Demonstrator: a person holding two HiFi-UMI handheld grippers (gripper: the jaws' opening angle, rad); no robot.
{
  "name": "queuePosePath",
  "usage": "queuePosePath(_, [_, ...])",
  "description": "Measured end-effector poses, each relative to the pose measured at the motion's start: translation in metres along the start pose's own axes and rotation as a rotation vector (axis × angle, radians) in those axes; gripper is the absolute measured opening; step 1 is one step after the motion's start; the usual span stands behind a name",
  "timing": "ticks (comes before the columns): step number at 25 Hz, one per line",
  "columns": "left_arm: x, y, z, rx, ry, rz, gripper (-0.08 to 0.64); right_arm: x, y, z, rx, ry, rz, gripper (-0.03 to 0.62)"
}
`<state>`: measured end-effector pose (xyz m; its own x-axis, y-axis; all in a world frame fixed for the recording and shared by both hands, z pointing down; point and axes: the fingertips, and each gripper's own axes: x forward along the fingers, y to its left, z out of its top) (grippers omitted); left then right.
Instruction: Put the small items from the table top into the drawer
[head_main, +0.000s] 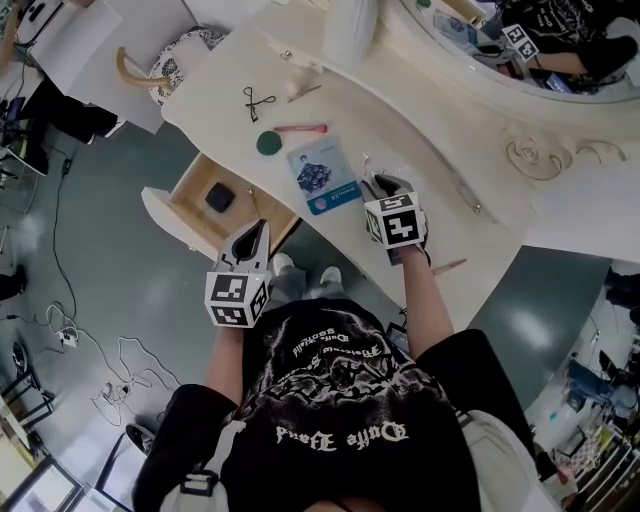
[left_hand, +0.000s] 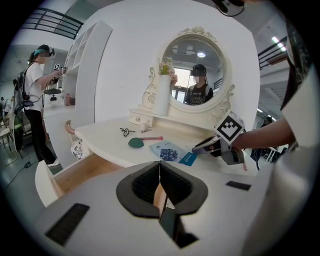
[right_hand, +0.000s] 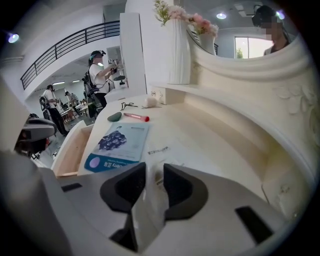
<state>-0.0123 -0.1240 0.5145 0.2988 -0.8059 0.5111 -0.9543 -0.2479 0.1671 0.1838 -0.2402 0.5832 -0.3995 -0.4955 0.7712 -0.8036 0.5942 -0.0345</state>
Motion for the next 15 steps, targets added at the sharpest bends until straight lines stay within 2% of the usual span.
queuePosePath(3, [-0.002, 0.001, -0.001, -0.003, -0.002, 0.003, 0.015, 0.0, -0.006, -0.001, 0.008, -0.004, -0.028, 0.047])
queuePosePath(4, [-0.003, 0.002, -0.001, -0.004, -0.003, 0.005, 0.015, 0.0, -0.007, -0.001, 0.008, -0.003, -0.028, 0.037])
queuePosePath(15, [-0.012, 0.004, 0.0, -0.007, -0.015, 0.004, 0.015, -0.009, -0.005, 0.008, -0.085, -0.021, -0.089, 0.029])
